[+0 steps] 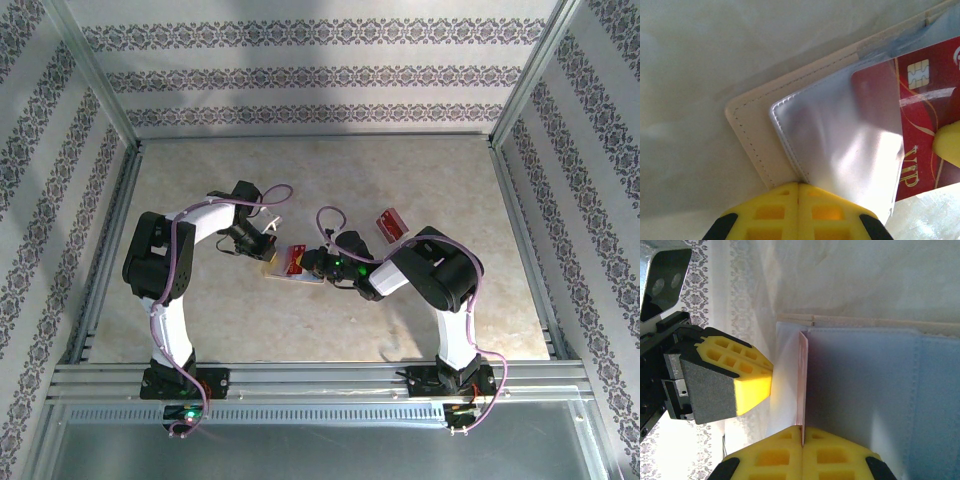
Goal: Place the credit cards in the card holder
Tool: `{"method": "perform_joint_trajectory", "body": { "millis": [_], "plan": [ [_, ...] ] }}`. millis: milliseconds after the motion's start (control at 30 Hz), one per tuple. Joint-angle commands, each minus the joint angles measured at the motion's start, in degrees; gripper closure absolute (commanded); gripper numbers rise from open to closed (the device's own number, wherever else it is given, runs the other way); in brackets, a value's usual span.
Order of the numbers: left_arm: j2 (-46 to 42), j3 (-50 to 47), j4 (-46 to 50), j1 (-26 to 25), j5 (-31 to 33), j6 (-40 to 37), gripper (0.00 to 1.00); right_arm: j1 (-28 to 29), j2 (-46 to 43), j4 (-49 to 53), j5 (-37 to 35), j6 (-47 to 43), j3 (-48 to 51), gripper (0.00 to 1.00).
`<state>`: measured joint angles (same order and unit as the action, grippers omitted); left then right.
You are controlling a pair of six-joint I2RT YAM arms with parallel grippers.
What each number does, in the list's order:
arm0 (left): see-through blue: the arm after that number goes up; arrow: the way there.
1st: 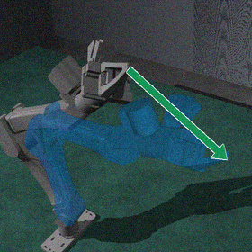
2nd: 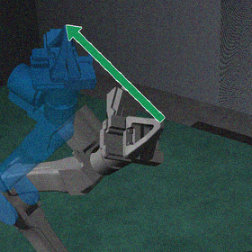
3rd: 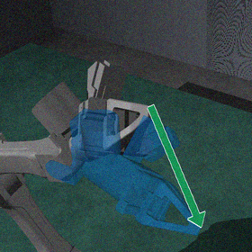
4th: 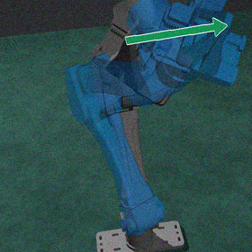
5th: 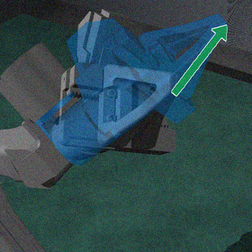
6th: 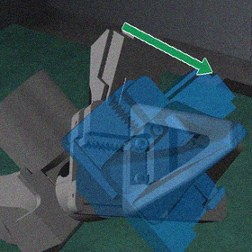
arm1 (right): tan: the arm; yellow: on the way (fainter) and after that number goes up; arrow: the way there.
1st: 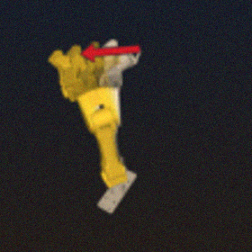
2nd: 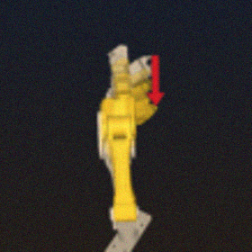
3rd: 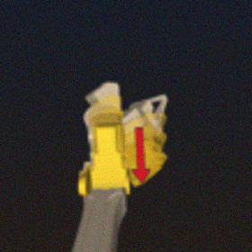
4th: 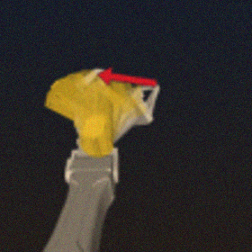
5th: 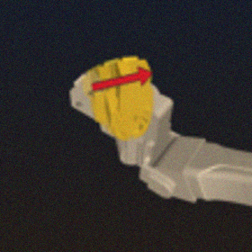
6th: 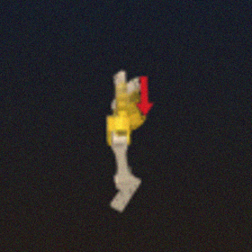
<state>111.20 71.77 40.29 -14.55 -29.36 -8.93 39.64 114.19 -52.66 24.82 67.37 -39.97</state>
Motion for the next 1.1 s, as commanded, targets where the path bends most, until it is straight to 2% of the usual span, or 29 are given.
{"method": "perform_joint_trajectory", "body": {
  "millis": [0, 300, 667, 900, 1033, 1067],
  "plan": [
    [1.74, 0.34, 1.60, -0.14, -0.52, 0.32, 1.00, 0.82, 0.74, 2.63, -1.26, -0.29, 1.55, 1.00],
    [1.83, 0.48, 1.65, -0.18, -0.69, 0.50, 1.00, 1.45, 0.59, 3.03, -1.19, 0.71, 1.82, 1.00],
    [0.83, -0.40, 1.01, -0.29, -0.13, 0.02, 1.00, 1.74, 2.79, -3.60, -3.96, 5.49, 1.38, 1.00],
    [-1.18, 1.80, 3.36, -0.25, 1.78, -0.91, 0.98, 2.59, 1.86, -0.82, -4.05, 4.03, 2.15, 1.00],
    [-3.44, 3.24, 5.14, -0.79, 1.63, -1.00, 0.97, 2.68, -0.37, 4.40, -4.42, 1.99, 1.87, 1.00],
    [-3.71, 3.13, 5.15, -1.00, 1.36, -0.87, 0.96, 2.73, -1.12, 5.89, -4.56, 1.27, 1.69, 0.97]
  ]
}}
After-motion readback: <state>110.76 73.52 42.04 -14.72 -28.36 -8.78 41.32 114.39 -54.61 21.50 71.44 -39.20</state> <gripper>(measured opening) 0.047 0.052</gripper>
